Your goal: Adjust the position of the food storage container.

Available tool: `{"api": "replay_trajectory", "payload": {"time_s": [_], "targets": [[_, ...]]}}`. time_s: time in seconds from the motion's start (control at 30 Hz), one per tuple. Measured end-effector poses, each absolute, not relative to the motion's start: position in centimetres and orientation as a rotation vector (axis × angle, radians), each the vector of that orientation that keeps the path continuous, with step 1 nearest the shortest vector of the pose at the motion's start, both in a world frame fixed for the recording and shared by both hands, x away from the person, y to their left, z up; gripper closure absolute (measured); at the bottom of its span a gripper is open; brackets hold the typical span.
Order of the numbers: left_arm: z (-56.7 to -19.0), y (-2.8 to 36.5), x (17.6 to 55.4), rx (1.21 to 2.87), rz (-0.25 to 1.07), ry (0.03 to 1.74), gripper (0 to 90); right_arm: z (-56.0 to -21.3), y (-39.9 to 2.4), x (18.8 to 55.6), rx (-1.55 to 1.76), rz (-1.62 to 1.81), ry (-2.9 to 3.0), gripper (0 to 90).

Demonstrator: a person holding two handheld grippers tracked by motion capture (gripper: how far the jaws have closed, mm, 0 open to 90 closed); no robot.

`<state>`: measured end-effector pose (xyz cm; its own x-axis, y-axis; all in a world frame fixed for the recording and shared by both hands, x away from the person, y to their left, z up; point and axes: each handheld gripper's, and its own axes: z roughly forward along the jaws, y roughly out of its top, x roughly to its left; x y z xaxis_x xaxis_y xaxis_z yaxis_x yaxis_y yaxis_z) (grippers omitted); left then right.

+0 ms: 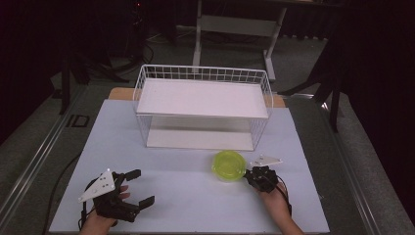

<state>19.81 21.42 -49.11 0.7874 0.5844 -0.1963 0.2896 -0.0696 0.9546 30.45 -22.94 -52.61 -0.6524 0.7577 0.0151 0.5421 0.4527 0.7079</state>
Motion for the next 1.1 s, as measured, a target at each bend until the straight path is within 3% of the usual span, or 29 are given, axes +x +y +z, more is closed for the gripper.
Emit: {"api": "replay_trajectory", "payload": {"time_s": [0.33, 1.1], "targets": [[-49.1, 21.4, 19.9, 1.668, 0.286, 0.703, 1.2, -52.6, -23.8, 30.3, 1.162, 1.017, 2.387, 90.0], [-49.2, 21.2, 19.7, 1.680, 0.292, 0.687, 1.2, -53.0, -17.5, 32.2, 1.042, 1.040, 2.472, 90.0]]}}
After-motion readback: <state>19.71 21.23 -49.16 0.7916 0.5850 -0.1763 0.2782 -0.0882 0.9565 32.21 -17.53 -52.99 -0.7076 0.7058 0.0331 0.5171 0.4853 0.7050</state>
